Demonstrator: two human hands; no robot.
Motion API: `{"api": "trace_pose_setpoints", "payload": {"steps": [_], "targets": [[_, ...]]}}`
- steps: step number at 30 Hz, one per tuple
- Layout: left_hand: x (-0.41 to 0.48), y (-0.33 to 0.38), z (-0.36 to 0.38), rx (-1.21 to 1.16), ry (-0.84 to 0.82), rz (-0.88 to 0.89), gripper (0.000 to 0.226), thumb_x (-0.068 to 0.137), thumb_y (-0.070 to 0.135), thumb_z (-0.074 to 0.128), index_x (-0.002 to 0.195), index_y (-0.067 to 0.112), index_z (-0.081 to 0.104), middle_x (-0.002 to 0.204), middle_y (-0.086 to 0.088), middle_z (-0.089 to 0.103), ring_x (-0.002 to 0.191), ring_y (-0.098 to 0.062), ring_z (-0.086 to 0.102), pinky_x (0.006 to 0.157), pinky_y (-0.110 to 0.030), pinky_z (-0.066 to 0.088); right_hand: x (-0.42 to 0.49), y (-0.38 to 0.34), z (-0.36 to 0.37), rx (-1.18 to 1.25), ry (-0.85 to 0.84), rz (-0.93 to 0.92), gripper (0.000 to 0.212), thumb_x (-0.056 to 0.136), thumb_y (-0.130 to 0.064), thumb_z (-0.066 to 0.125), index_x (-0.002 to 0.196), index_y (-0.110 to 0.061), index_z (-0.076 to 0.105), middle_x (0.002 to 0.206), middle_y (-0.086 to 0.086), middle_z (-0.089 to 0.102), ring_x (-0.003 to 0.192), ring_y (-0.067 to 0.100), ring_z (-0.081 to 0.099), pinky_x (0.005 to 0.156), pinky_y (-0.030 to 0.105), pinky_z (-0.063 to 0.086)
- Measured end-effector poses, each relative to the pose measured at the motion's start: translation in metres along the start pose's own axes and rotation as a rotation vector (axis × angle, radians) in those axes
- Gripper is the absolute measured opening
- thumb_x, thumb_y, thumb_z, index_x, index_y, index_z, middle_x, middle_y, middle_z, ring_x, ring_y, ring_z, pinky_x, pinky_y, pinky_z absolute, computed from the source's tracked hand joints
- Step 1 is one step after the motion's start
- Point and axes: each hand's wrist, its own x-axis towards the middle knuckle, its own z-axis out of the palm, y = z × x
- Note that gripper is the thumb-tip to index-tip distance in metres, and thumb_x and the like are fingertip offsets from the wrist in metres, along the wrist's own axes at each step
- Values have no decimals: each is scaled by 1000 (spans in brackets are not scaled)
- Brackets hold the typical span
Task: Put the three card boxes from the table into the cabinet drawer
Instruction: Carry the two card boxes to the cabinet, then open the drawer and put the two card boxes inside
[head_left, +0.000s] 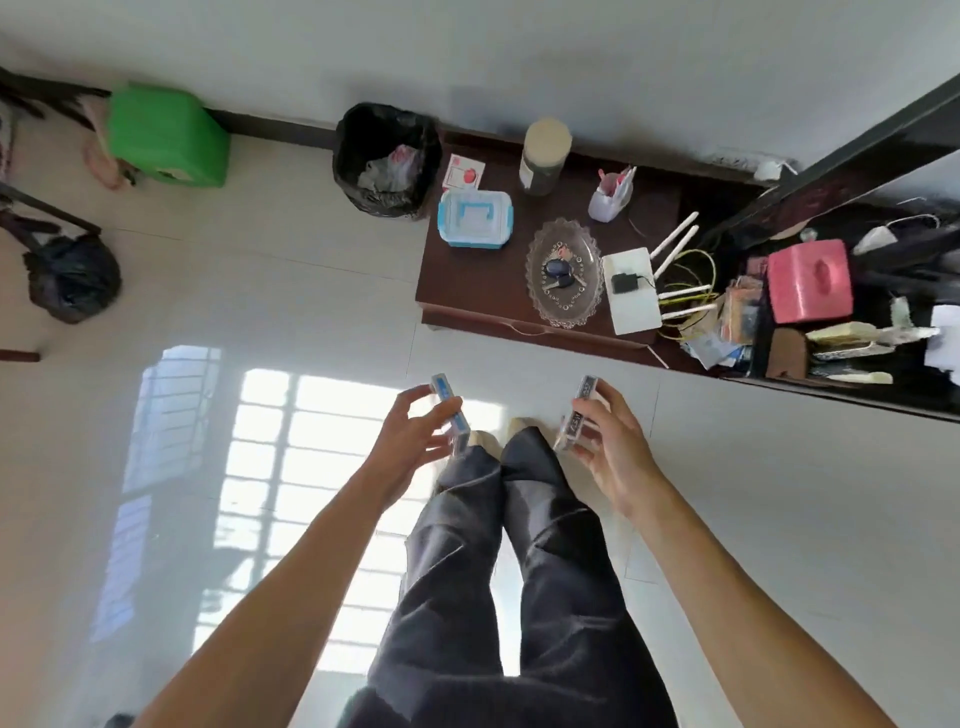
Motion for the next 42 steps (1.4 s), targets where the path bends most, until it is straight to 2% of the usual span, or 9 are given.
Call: {"api": "trace_pose_setpoints", "payload": {"steps": [6,9,14,20,25,33,37,39,42], "targets": [[165,1,12,251,207,141,56,74,47,79,120,33,51,106,-9,72,82,-19,75,75,-34,63,179,7,14,-281,-9,-154,40,78,-33,83,114,-41,67,112,6,71,99,23,73,68,30,61],[251,-4,18,374,288,222,58,73,53,77,123,34,51,112,-6,70,91,-21,73,83,-40,62,265,20,20,-517,-1,-316,49,75,-43,84,119,-37,65,113,-4,70,106,16,70,74,33,63],[383,-17,14,612,413,401,60,74,52,76,124,31,51,108,9,65,90,-14,68,76,-29,59,392,46,37,-950,66,-667,56,77,-51,78,128,-31,63,104,1,66,105,18,62,86,32,52],[496,-23,5,833,584,510,67,63,52,69,125,35,49,114,-5,62,100,-24,61,87,-43,56,479,50,71,-1390,225,-1057,62,79,-57,71,134,-30,56,107,10,58,95,31,64,78,39,54],[543,-17,11,902,668,601,68,65,50,70,128,34,48,118,-9,54,107,-31,59,86,-44,50,515,42,90,-1540,300,-1121,65,85,-54,70,140,-25,54,119,14,57,104,37,65,83,46,55],[567,-23,19,929,764,716,70,68,55,71,133,33,54,119,-7,51,111,-29,58,88,-44,52,542,64,90,-1561,476,-1234,64,93,-52,60,146,-20,51,126,13,53,113,32,53,85,43,51],[560,-21,18,1011,715,666,89,68,74,62,144,34,39,133,-12,48,126,-33,50,95,-49,49,531,66,87,-1592,487,-1227,64,98,-57,49,150,-20,45,129,15,51,117,33,52,91,43,49],[554,-20,8,996,697,645,99,66,86,44,148,34,27,144,-16,42,135,-37,41,103,-53,42,515,71,78,-1480,474,-1325,60,99,-55,48,148,-20,48,136,17,48,120,33,52,94,43,49],[549,-22,-21,808,783,730,91,72,83,35,144,27,34,144,-15,45,134,-35,41,106,-52,38,491,100,45,-1124,320,-1570,39,97,-42,56,130,-22,60,133,7,50,114,24,56,94,33,50]]}}
